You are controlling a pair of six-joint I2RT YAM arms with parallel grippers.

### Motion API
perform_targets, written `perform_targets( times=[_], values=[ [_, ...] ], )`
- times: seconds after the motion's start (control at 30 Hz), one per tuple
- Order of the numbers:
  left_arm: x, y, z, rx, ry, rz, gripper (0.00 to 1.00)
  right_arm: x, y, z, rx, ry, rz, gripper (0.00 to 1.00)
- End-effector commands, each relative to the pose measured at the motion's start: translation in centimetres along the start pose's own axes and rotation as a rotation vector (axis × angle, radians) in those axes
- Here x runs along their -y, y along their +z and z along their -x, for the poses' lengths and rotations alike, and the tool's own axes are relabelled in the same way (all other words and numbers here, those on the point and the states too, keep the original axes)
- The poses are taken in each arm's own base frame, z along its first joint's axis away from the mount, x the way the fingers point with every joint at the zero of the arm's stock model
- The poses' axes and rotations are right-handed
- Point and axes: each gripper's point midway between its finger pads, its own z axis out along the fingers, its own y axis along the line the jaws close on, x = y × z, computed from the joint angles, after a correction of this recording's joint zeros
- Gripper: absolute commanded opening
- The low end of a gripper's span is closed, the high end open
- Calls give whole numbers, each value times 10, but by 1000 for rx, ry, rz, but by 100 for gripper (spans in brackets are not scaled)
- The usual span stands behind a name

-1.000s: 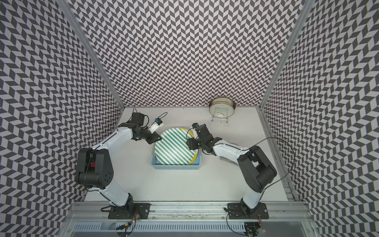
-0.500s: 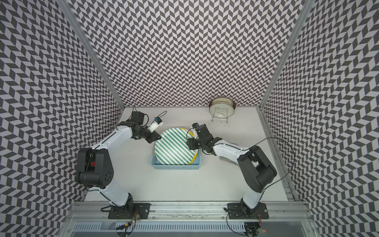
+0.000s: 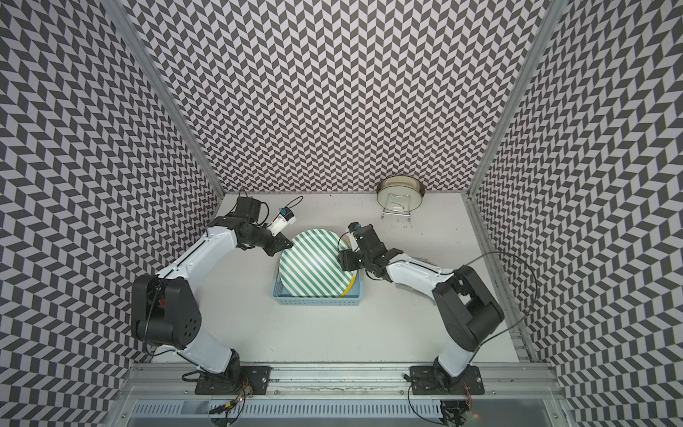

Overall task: Wipe the wet plate dry
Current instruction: Pick up the plate from the bin.

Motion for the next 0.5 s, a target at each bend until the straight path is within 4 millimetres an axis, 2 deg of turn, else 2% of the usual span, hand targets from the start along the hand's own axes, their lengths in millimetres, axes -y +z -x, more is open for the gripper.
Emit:
perform_targets(
  times=[0.0, 0.17, 0.47],
  values=[
    [15, -17, 26, 70, 82, -4, 0, -14, -26, 22, 99, -28, 27, 66],
    [28, -29, 37, 106, 91, -37, 0, -18, -54, 40, 184, -38, 32, 69],
    [52, -62, 59, 178, 115, -90, 0, -12, -80, 51, 264, -9, 69, 70]
  ],
)
